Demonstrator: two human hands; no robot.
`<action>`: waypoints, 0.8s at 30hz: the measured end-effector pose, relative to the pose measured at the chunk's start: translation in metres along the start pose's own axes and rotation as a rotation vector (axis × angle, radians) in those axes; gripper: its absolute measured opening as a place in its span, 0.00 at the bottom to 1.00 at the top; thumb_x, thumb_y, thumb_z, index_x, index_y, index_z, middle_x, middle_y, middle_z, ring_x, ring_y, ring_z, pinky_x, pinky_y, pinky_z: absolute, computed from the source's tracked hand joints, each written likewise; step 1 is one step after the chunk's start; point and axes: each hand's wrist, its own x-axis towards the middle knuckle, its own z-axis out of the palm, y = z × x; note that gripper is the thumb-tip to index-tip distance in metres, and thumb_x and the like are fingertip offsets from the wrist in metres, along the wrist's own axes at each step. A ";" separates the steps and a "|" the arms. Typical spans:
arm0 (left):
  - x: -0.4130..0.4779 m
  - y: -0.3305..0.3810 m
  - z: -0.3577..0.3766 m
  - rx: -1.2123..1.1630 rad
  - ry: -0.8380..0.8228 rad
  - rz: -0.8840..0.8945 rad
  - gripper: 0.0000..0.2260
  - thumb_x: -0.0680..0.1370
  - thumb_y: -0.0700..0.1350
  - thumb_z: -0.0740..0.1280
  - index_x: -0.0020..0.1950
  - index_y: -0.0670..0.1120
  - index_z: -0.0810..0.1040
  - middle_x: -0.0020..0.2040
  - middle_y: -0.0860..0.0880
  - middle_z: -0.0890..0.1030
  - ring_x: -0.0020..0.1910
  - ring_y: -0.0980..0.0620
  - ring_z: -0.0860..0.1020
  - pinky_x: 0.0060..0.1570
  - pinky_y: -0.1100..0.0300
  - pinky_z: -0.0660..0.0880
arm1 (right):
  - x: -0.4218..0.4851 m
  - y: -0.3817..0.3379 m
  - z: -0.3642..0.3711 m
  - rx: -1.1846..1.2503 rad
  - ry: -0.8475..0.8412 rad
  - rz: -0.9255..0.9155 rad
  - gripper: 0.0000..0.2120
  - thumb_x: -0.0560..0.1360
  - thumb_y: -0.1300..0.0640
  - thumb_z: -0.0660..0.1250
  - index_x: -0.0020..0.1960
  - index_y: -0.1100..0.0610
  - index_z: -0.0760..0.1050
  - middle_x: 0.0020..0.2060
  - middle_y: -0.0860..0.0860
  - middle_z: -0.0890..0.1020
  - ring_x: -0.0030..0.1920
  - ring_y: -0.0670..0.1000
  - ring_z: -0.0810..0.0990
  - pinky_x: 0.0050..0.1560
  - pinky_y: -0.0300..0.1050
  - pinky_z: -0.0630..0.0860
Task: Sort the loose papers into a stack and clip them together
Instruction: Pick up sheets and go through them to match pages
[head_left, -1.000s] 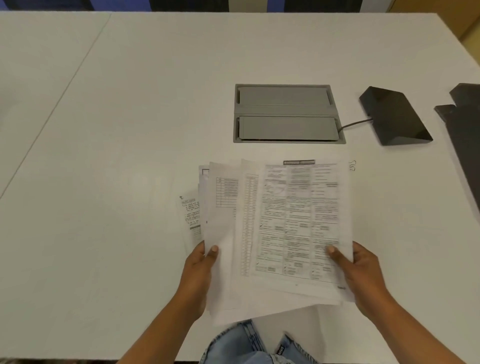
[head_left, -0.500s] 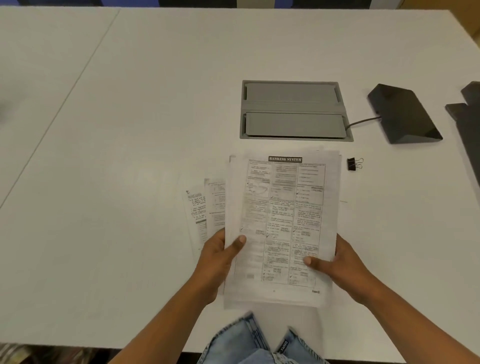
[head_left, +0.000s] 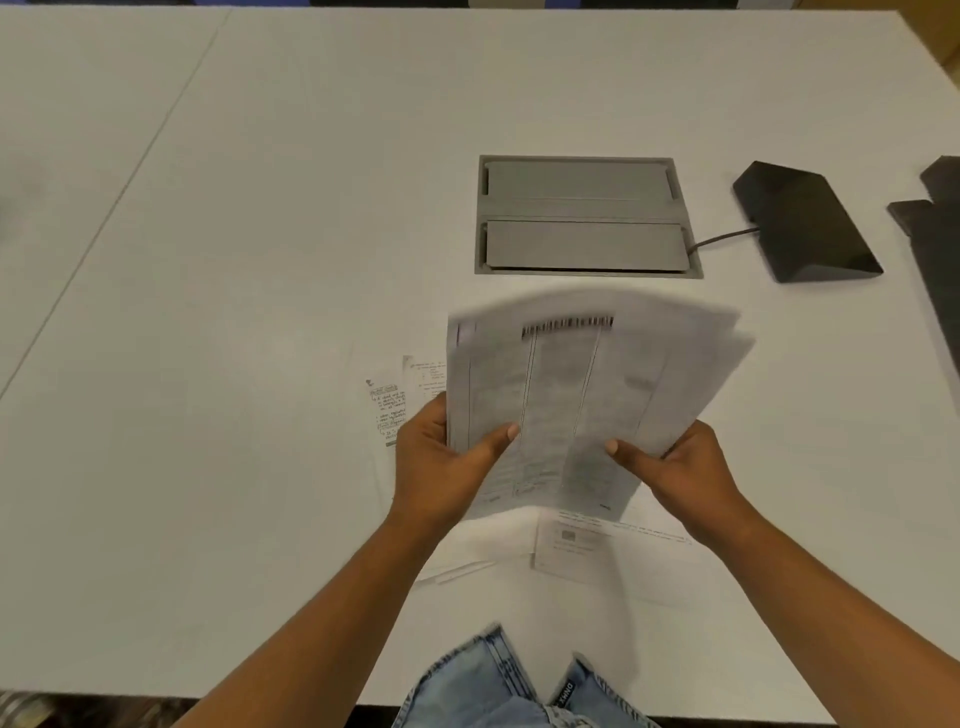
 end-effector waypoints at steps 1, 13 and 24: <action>0.000 -0.001 0.001 -0.007 0.002 0.010 0.16 0.70 0.44 0.80 0.52 0.62 0.84 0.49 0.61 0.87 0.49 0.58 0.85 0.44 0.63 0.83 | 0.000 0.001 0.001 -0.011 -0.005 0.008 0.18 0.65 0.54 0.77 0.55 0.46 0.81 0.52 0.44 0.87 0.53 0.46 0.85 0.49 0.40 0.81; -0.003 -0.029 -0.002 -0.069 -0.176 -0.258 0.12 0.77 0.44 0.72 0.50 0.63 0.84 0.51 0.61 0.87 0.52 0.58 0.85 0.46 0.65 0.81 | -0.017 0.031 0.005 -0.062 -0.117 0.122 0.17 0.72 0.50 0.70 0.60 0.43 0.78 0.55 0.37 0.84 0.55 0.40 0.83 0.48 0.33 0.79; 0.004 -0.041 -0.020 -0.101 -0.257 -0.559 0.16 0.76 0.57 0.71 0.59 0.51 0.83 0.56 0.51 0.87 0.55 0.50 0.85 0.49 0.59 0.82 | -0.048 0.052 -0.022 -0.086 0.017 0.249 0.08 0.78 0.55 0.66 0.54 0.49 0.82 0.47 0.47 0.88 0.45 0.48 0.87 0.37 0.38 0.81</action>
